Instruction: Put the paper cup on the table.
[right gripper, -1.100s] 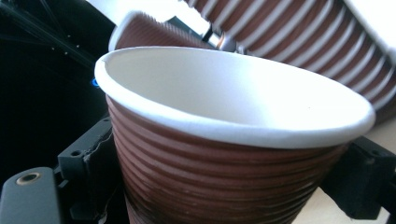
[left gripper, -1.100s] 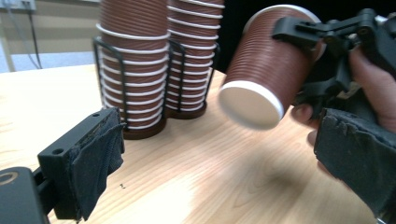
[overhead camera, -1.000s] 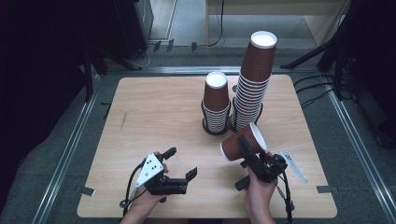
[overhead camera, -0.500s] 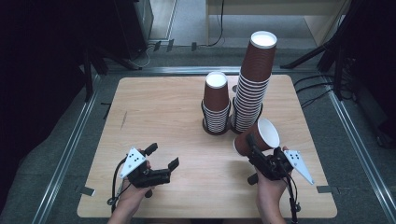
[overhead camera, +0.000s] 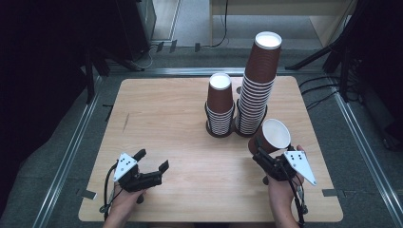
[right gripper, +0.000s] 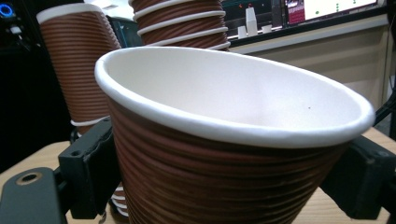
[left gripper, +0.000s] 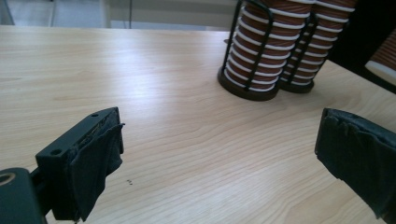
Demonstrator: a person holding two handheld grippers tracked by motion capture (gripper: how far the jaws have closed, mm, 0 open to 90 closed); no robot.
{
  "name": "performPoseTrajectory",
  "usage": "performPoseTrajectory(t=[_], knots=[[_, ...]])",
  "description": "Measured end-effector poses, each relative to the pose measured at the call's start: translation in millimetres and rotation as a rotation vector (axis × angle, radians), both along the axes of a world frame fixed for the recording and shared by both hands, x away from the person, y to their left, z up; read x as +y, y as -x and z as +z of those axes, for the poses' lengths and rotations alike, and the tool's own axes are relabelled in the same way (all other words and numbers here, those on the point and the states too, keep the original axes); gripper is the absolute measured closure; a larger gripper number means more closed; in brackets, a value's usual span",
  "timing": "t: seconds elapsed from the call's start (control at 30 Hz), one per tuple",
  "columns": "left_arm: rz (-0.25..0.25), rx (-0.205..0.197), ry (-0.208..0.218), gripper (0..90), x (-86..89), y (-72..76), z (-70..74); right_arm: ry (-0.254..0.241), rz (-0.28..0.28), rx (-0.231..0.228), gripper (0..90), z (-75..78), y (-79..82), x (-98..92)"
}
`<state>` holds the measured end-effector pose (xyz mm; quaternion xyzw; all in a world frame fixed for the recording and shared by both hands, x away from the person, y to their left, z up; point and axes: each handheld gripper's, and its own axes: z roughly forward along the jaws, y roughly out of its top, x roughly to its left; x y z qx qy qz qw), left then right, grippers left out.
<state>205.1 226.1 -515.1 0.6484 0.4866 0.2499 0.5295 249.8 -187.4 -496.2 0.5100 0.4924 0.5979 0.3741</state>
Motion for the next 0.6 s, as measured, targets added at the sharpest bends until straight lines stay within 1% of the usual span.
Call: performPoseTrajectory(t=[0.03,0.1,0.17,0.23,0.27,0.33,0.37,0.4,0.53,0.6], knots=[[0.007,0.004,-0.003,1.5,1.8,0.0,-0.9,0.013,-0.003,-0.004,11.3,-0.8,-1.0,-0.9],[0.020,0.009,-0.002,1.5,5.6,-0.5,-2.8,0.057,-0.021,-0.011,11.3,-1.9,-3.0,-3.0],[0.030,0.024,-0.002,0.8,10.3,-1.5,-4.4,0.094,-0.032,-0.025,11.2,-3.0,-4.6,-5.3],[0.051,0.032,-0.012,0.6,15.8,-2.2,-5.9,0.133,-0.038,-0.044,11.2,-4.3,-5.6,-6.7],[0.062,0.033,-0.013,0.6,18.6,-2.6,-6.7,0.159,-0.039,-0.049,11.2,-4.9,-5.7,-7.1],[0.084,0.038,-0.015,0.5,24.4,-3.3,-7.8,0.194,-0.041,-0.059,11.2,-6.0,-6.5,-7.8],[0.092,0.039,-0.012,0.5,26.9,-3.4,-8.7,0.201,-0.040,-0.062,11.2,-6.5,-7.0,-8.2],[0.097,0.042,-0.020,0.5,29.8,-3.3,-9.6,0.207,-0.039,-0.059,11.2,-6.9,-7.5,-9.0],[0.129,0.055,-0.033,0.0,38.3,-3.1,-13.6,0.213,-0.043,-0.044,11.1,-9.6,-11.5,-13.2],[0.141,0.056,-0.030,0.0,41.9,-2.2,-15.1,0.220,-0.042,-0.038,11.0,-11.3,-13.8,-15.2]])
